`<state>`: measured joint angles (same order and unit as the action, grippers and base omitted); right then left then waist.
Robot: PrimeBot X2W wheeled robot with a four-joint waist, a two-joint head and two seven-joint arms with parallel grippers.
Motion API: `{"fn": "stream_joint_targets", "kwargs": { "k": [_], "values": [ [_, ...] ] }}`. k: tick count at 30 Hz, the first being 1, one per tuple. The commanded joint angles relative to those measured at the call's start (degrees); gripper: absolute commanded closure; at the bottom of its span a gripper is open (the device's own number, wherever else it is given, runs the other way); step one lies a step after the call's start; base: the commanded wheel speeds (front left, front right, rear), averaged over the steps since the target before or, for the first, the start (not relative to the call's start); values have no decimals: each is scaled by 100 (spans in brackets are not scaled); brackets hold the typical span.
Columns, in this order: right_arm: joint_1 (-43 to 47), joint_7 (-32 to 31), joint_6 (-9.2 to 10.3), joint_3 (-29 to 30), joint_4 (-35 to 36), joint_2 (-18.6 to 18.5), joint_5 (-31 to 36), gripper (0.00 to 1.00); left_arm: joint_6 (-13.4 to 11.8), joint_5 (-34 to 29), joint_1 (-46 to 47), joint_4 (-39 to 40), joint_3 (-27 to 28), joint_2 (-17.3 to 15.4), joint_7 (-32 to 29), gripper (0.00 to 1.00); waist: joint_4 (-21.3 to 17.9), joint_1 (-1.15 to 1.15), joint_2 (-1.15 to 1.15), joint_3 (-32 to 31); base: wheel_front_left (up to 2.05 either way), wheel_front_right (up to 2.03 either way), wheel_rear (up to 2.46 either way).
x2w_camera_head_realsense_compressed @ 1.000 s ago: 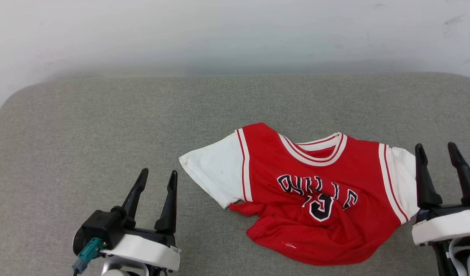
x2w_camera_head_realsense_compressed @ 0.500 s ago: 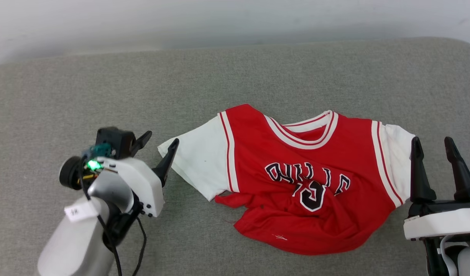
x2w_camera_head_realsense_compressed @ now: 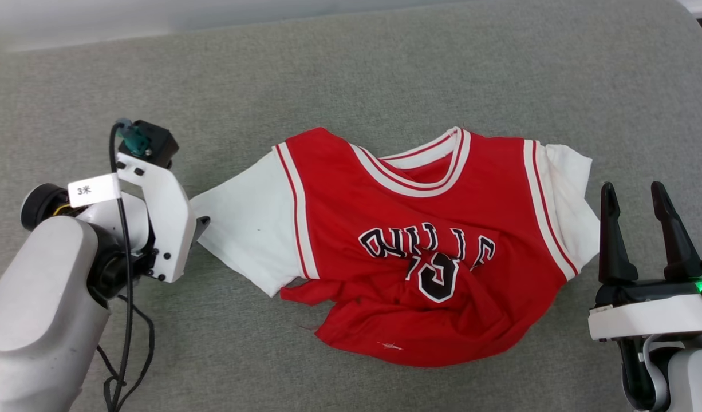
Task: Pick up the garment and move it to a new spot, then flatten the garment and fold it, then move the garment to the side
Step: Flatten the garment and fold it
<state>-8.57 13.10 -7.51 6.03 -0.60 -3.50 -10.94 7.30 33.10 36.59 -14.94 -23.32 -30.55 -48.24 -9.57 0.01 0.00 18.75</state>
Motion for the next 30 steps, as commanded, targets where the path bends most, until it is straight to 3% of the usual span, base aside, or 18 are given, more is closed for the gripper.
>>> {"fn": "stream_joint_targets", "kwargs": {
  "k": [1, 9, 10, 11, 12, 22, 30],
  "values": [
    [-92, 22, 4, -4, -14, 31, 6, 0, -32, 10, 61, -27, 19, -5, 18, 0, -57, -1, 0, 62, 0, 0, 0],
    [-142, 91, 4, -21, -97, 57, 0, 0, -100, 125, -194, -561, -9, 80, 132, 0, -96, -1, 0, 236, 0, 0, 0],
    [-145, 93, 5, -16, -109, 59, 17, 0, -81, 178, -241, -617, -59, 107, 50, 40, -86, -1, 0, 245, 0, 0, 0],
    [-146, 89, 4, -11, -120, 61, 34, 0, -76, 243, -275, -652, -74, 127, -7, 91, -72, -1, 0, 257, 0, 0, 0],
    [-152, 80, 4, 3, -133, 61, 55, 0, -66, 283, -296, -660, -85, 136, -31, 100, -52, -1, 0, 267, 0, 0, 0],
    [-84, -100, 4, 105, -208, 64, 192, 0, -213, 516, -565, -391, 374, 5, 699, 100, 301, -1, 0, 5, 0, 0, 0],
    [87, -374, 4, 234, -283, 65, 313, 0, -454, 691, -1547, 251, 567, -36, 1083, 100, 658, -1, 0, -385, 0, 0, 0]
  ]
}}
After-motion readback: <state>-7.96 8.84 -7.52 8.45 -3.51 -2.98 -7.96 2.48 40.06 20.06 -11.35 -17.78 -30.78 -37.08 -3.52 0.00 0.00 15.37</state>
